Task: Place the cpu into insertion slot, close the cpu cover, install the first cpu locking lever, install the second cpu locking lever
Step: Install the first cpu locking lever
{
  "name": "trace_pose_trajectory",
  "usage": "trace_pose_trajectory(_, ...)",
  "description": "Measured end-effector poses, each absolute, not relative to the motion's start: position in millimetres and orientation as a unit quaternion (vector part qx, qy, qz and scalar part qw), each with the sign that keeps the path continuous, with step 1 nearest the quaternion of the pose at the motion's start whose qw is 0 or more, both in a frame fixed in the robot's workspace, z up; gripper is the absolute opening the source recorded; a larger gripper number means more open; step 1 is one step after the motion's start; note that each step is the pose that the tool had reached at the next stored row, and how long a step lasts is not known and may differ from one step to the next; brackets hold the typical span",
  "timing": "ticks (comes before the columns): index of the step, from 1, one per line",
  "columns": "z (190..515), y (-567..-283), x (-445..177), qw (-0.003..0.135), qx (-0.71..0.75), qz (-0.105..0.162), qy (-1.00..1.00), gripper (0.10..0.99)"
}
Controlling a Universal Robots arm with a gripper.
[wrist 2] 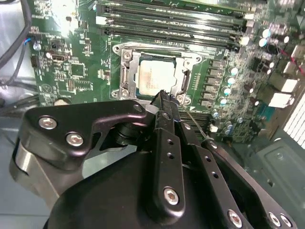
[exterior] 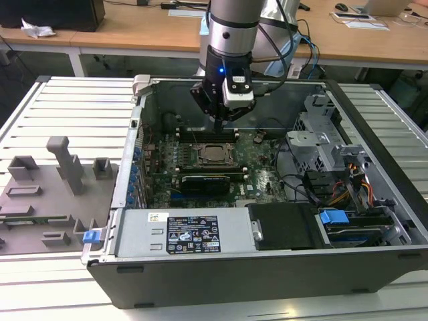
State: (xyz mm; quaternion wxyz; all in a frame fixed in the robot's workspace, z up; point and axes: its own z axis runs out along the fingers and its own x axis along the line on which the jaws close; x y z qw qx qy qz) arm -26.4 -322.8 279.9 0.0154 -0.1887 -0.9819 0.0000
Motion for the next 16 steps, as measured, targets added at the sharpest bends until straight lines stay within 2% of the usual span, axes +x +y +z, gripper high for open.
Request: trace_pose_trajectory(16, 279.8, -322.8, -26.5, 0.015, -0.087, 0.001, -0.996, 0.106)
